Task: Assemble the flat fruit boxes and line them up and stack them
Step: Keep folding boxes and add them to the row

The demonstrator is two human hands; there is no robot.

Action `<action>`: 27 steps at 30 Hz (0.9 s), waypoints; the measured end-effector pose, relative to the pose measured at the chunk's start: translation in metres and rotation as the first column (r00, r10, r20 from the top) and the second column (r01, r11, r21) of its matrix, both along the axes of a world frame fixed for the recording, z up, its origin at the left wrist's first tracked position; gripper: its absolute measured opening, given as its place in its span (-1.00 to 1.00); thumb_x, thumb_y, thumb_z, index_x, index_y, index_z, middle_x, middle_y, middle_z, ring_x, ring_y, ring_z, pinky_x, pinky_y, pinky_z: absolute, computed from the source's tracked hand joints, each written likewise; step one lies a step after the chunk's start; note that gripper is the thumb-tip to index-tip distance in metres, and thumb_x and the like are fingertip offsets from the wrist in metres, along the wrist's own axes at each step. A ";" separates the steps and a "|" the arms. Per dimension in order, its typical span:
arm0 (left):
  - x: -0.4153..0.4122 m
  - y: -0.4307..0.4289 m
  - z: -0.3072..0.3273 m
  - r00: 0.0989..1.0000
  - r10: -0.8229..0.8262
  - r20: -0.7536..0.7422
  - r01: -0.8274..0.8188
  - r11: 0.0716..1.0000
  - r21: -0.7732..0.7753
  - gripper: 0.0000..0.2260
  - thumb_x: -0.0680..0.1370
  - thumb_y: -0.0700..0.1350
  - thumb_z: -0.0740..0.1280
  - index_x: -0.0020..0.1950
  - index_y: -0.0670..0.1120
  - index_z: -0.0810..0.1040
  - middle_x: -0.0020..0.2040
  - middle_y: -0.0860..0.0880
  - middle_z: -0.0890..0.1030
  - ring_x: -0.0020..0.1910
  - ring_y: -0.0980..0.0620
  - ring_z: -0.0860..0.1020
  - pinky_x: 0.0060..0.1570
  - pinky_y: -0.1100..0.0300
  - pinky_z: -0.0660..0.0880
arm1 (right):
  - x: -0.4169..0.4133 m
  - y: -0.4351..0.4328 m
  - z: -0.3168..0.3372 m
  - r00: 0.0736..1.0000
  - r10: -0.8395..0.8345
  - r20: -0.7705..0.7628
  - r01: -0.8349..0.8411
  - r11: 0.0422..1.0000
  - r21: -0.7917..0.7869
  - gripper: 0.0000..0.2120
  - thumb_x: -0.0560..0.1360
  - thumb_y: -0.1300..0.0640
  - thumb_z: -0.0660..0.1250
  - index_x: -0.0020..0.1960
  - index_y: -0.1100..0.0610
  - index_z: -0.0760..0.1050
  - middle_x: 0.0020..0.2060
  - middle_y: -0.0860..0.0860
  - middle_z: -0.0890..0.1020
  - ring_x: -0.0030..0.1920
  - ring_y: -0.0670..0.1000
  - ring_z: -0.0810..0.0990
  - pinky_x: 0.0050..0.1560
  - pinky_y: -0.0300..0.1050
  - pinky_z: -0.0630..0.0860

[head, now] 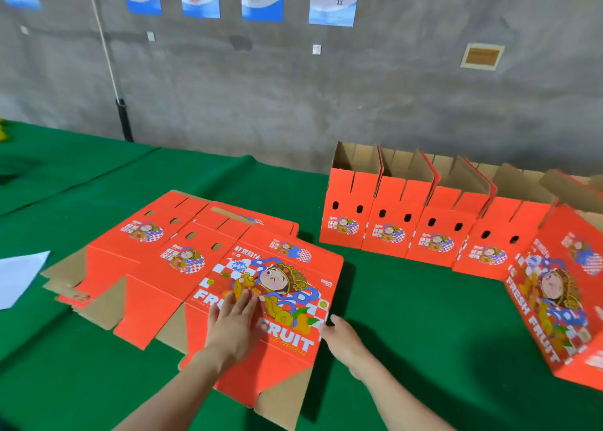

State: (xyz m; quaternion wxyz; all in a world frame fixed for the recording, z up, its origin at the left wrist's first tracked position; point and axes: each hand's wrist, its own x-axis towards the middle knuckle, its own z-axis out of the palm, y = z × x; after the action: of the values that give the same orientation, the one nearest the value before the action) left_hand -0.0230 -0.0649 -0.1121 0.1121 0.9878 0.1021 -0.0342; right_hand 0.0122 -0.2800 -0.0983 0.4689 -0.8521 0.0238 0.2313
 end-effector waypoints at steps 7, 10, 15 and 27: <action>-0.013 -0.004 0.036 0.969 0.008 0.246 0.068 0.951 -0.301 -0.68 0.56 -0.11 0.27 0.32 0.04 0.50 0.40 0.03 0.44 0.36 -0.01 0.41 0.30 0.13 0.35 | 0.007 0.010 0.025 0.880 -0.348 -0.323 0.463 0.780 0.421 -0.82 0.53 0.15 0.37 0.04 0.25 0.51 -0.08 0.23 0.67 -0.08 0.20 0.67 -0.02 0.13 0.60; -0.013 -0.015 0.070 0.933 0.071 0.353 0.126 0.854 -0.504 -0.75 0.53 -0.25 0.32 0.18 -0.07 0.59 0.05 -0.02 0.63 0.08 -0.01 0.59 0.09 0.18 0.49 | 0.010 -0.002 0.046 0.875 -0.389 -0.287 0.483 0.733 0.479 -0.93 0.55 0.18 0.33 -0.02 0.18 0.51 -0.18 0.19 0.66 -0.22 0.16 0.65 -0.16 0.08 0.60; -0.013 -0.028 0.113 0.857 0.028 0.515 0.236 0.867 -0.439 -0.81 0.54 -0.21 0.35 0.14 -0.13 0.63 0.06 -0.06 0.67 0.06 0.04 0.61 0.01 0.28 0.45 | 0.020 -0.067 0.099 0.842 -0.530 -0.099 0.511 0.727 0.459 -0.90 0.58 0.14 0.29 -0.04 0.16 0.52 -0.30 0.12 0.64 -0.45 0.04 0.62 -0.38 -0.14 0.52; -0.010 -0.101 0.165 0.678 -0.622 0.392 0.667 0.744 0.027 -0.29 0.42 -0.03 0.47 0.49 0.09 0.21 0.44 0.24 0.14 0.47 0.23 0.09 0.45 0.24 -0.02 | -0.008 -0.229 0.140 0.704 -0.707 -0.072 0.699 0.671 0.248 -0.50 0.61 0.10 0.23 0.45 0.33 0.22 0.42 0.24 0.32 0.34 0.21 0.37 0.25 0.04 0.33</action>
State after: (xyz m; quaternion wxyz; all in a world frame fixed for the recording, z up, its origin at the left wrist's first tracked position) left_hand -0.0326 -0.1660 0.0528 0.1684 0.9389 -0.2784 0.1123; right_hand 0.0047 -0.5093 0.0420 0.6280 -0.7124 0.3126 0.0212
